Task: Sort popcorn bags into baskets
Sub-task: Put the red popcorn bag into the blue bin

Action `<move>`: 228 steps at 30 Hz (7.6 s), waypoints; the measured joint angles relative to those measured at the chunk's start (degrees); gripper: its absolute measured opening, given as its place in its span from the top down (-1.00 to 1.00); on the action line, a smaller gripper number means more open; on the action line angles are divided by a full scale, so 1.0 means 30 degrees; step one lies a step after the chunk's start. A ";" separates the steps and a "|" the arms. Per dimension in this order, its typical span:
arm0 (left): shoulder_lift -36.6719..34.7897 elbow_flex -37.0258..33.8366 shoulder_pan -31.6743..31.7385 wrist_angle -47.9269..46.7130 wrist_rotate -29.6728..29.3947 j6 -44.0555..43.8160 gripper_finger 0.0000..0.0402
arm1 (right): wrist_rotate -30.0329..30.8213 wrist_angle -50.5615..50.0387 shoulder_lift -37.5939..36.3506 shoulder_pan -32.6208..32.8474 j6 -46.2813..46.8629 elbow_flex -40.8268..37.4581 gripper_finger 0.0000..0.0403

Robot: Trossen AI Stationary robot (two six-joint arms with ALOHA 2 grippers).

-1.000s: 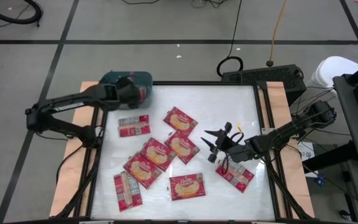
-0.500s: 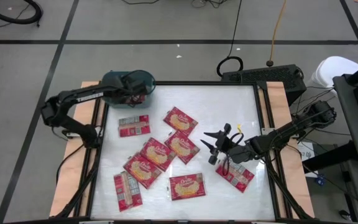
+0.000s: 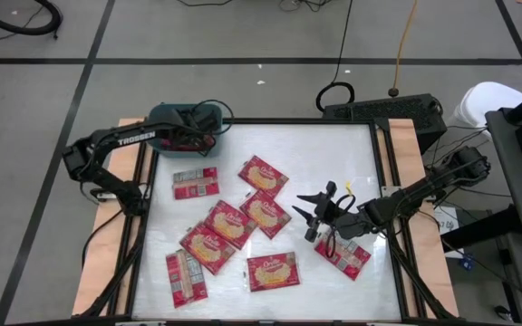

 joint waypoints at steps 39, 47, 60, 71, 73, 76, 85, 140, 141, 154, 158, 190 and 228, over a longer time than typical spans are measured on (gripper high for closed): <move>-0.9507 -1.1973 -1.3399 2.1947 0.2288 0.6564 0.21 | -0.6441 -0.1520 0.4192 -0.1441 0.8636 -0.0009 0.24; -0.9486 -1.2131 -1.3491 2.1998 0.2281 0.6095 0.21 | -0.6411 0.0457 0.6829 -0.1757 0.7253 0.0007 0.02; -0.9486 -1.2131 -1.3491 2.1943 0.2273 0.5963 0.21 | -0.6487 0.1913 0.9373 -0.2025 0.7245 0.0029 -0.31; -0.9486 -1.2131 -1.3491 2.1843 0.2273 0.5796 0.21 | -0.6433 0.2950 0.9787 -0.2120 0.6847 0.0022 0.72; -0.9486 -1.2131 -1.3491 2.1811 0.2273 0.5783 0.21 | -0.6528 0.3433 0.9815 -0.2104 0.6444 0.0018 0.91; -0.9486 -1.2131 -1.3491 2.1812 0.2273 0.5723 0.21 | -0.6598 0.4175 0.9767 -0.2089 0.5276 0.0007 0.95; -0.9031 -1.2131 -1.3067 2.1641 0.2780 0.4288 0.21 | -0.5606 0.5156 0.8615 -0.2216 0.0402 0.0000 1.00; -0.7735 -0.8454 -0.7130 1.5037 1.2240 1.0834 0.89 | 0.0990 0.9060 0.6288 -0.2397 -0.8443 0.0007 0.58; -0.8162 -0.8183 -0.7140 1.4363 1.1915 1.0898 0.89 | 0.1010 0.9073 0.6288 -0.2397 -0.7647 0.0007 0.55; -1.2562 -0.4980 -0.6353 0.7970 0.8678 1.1812 0.90 | -0.3515 0.8856 0.6288 -0.2397 -0.1086 0.0007 0.45; -1.3277 -0.4274 -0.5652 0.6500 0.7096 1.2332 0.90 | -0.5218 0.8914 0.6288 -0.2385 -0.0321 0.0007 0.45; -1.1329 -0.5541 0.2892 0.3986 0.6677 1.4553 0.88 | -0.6943 0.8818 0.6288 -0.1399 -0.0378 0.0007 0.45; -0.6847 -0.5537 0.5079 0.5440 -0.0106 1.1742 -0.01 | -0.6936 0.8018 0.6295 -0.1399 -0.0378 0.0007 0.45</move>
